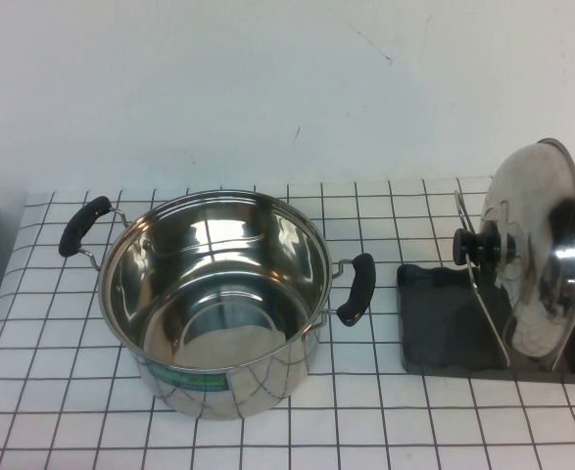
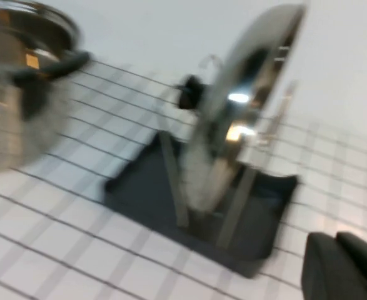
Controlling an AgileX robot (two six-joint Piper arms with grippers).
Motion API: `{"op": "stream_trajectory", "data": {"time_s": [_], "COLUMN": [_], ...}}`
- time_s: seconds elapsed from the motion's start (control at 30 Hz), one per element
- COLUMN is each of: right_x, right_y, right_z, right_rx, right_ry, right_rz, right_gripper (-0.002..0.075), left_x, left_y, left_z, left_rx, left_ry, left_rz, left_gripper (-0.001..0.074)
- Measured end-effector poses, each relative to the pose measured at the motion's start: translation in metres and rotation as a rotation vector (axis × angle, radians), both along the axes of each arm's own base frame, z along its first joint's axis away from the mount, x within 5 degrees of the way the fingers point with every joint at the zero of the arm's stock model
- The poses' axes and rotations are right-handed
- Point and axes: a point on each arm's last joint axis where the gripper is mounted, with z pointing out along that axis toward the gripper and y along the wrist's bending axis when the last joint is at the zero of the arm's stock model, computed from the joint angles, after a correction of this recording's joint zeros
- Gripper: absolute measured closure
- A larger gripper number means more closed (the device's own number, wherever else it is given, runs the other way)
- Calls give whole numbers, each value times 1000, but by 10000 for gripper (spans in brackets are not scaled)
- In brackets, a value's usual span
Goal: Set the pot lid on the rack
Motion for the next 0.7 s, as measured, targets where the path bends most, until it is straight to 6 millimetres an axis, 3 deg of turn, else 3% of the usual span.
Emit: {"op": "stream_trajectory", "data": {"time_s": [0.1,0.23,0.7], "right_x": [0,-3,10], "right_y": [-10,-21,-26], "right_z": [0,-10,-86], "right_rx": [-133,-143,-74], "right_ry": [-36,-62,8], "right_rz": [-93,-246,-321], "right_gripper": [727,727,728], "left_x": [0,0,0], "left_y": [0,0,0], "left_z": [0,0,0], "left_rx": [0,0,0], "left_ry": [0,0,0], "left_rz": [0,0,0], "left_gripper": [737,737,737]}}
